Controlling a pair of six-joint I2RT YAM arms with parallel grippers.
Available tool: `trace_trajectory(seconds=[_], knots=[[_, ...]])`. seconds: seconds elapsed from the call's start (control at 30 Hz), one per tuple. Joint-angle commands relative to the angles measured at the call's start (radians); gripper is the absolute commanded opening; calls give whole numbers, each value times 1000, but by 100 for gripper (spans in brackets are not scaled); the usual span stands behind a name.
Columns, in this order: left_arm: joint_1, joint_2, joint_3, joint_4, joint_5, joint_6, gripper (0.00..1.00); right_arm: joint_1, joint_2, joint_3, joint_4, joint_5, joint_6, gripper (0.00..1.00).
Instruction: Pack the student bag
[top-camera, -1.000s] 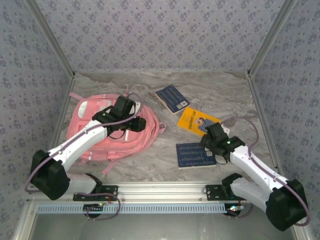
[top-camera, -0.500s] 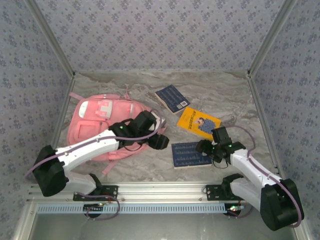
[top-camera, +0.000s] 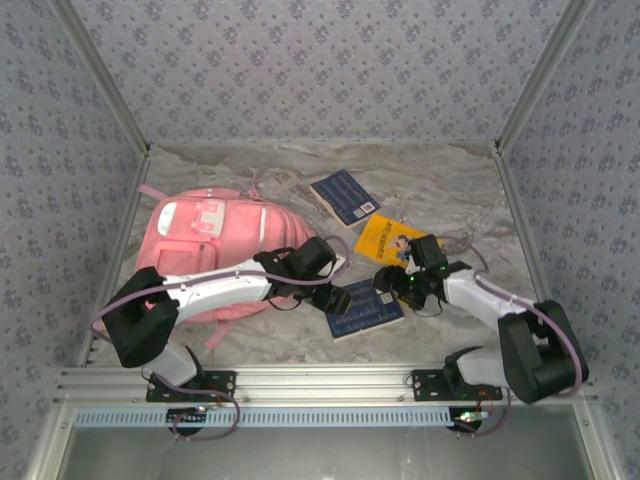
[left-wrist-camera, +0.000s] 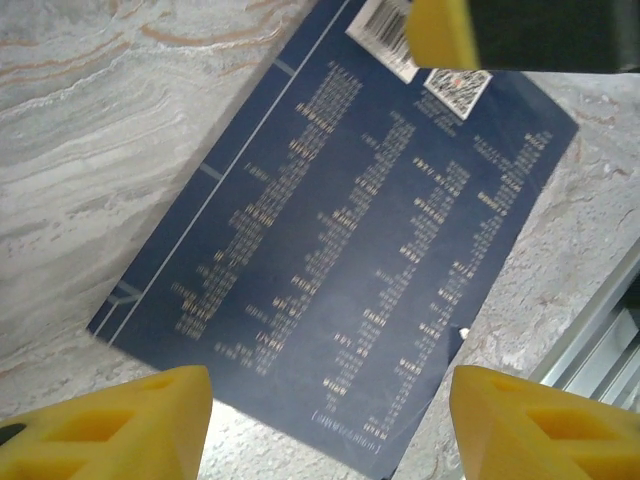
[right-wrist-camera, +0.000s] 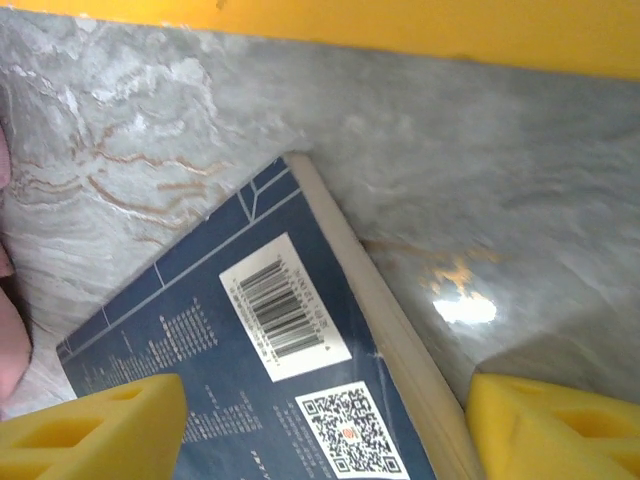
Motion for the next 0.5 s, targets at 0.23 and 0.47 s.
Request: trace_trajectory(seconds=[0.23, 0.47], knots=[[16, 24, 10, 23, -24, 1, 63, 121, -166, 144, -209, 291, -24, 75], [18, 113, 73, 22, -48, 6, 63, 179, -480, -61, -306, 210, 149, 72]])
